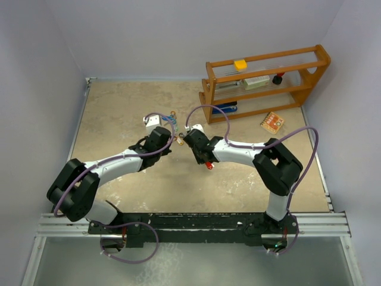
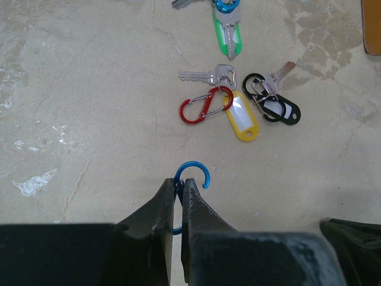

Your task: Put the keys on the keyring

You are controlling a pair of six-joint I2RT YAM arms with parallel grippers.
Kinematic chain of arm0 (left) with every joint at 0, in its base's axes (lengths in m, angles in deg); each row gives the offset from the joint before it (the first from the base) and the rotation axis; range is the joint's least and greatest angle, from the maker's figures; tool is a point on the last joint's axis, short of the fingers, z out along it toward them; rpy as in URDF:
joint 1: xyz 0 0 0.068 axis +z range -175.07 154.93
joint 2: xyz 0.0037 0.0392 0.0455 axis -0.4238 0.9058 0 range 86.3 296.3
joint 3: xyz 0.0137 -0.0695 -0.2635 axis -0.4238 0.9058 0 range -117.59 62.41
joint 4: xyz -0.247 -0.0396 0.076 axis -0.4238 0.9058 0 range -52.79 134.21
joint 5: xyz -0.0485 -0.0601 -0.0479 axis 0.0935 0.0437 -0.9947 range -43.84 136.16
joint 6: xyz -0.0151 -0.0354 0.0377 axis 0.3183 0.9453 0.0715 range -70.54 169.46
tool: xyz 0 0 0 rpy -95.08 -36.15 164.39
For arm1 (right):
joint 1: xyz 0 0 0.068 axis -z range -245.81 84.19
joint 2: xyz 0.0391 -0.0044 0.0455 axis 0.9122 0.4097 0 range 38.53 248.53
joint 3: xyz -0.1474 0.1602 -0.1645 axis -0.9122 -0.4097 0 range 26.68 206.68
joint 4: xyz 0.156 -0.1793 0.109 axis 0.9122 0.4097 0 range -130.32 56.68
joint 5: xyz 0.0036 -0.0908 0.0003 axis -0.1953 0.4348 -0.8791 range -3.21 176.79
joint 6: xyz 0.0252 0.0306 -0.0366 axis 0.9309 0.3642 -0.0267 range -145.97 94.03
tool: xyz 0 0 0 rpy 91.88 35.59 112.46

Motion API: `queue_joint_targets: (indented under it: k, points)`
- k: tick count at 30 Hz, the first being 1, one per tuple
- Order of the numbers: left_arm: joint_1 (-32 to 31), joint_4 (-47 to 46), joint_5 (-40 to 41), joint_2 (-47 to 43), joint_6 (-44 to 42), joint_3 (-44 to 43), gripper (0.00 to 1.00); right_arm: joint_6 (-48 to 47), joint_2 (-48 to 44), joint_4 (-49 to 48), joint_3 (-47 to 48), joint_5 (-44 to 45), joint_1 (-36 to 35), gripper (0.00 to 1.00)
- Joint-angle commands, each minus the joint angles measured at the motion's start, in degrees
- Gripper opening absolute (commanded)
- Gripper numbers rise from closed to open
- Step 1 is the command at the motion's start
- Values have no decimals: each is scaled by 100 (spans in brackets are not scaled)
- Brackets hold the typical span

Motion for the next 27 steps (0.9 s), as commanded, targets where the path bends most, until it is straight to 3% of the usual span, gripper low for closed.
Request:
queue_joint_targets:
  k: [1, 5, 13, 27]
  points:
    - [52, -180, -41, -133, -80, 43, 0, 88, -160, -35, 93, 560, -8, 7]
    - [52, -203, -66, -124, -71, 44, 0, 41, -498, -317, -116, 691, -7, 0]
    - [52, -346, -257, -139, -97, 49, 0, -134, -1614, -802, -472, 323, 1, 0]
    - [52, -1311, -1347, -449, -287, 157, 0, -310, -2597, -1468, -748, -895, 107, 0]
